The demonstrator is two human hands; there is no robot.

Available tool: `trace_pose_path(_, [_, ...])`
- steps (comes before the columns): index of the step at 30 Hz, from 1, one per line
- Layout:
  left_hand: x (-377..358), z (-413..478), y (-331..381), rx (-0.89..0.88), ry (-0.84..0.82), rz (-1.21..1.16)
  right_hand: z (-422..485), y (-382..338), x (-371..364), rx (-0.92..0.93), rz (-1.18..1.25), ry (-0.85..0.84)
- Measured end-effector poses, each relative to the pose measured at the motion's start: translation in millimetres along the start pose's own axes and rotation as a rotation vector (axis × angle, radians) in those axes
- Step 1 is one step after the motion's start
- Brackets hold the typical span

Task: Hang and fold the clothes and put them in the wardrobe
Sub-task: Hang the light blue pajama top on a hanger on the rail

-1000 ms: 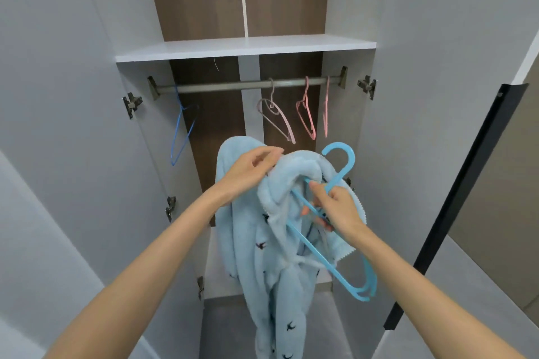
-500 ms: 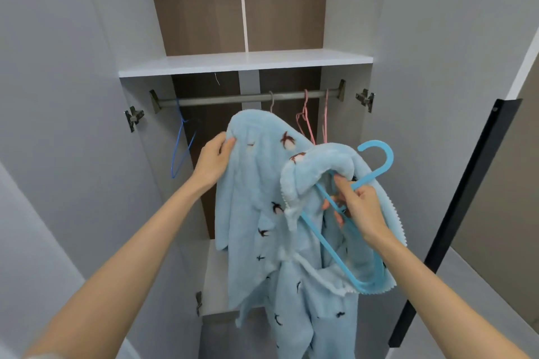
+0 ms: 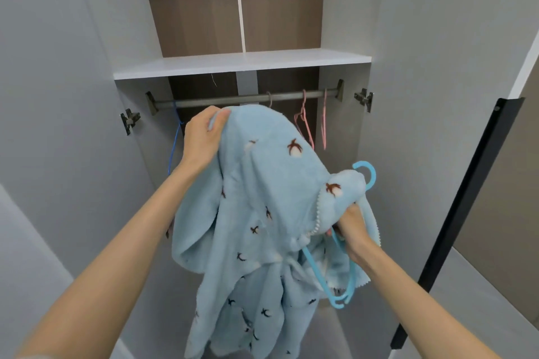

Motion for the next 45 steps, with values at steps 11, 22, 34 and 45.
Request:
trace_pose_path(11, [28.6, -4.5, -33.6, 0.128, 0.076, 0.062, 16.9, -20.0, -28.7, 0.159, -0.145, -0.007])
trace_pose_path(22, [-65.7, -79.0, 7.4, -0.656, -0.568, 0.865, 33.8, -10.0, -62.7, 0.095, -0.482, -0.149])
trace_pose_path(34, [-29.4, -49.0, -51.5, -0.205, -0.237, 0.440, 2.6, -48.9, -24.4, 0.744, -0.538, 0.414])
trace_pose_path(45, [6.8, -37.1, -41.1, -0.186, -0.152, 0.251, 41.9, 71.7, -100.8, -0.138, -0.495, -0.197])
Point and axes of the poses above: each hand's wrist, its own z-axis towards the middle knuckle, its own x-axis out of the back of the hand, y = z × x, the point moved 7 cm from there along z, towards the middle knuckle, and after that the axes turned 7 degrees about z, right-handed, at the moved point
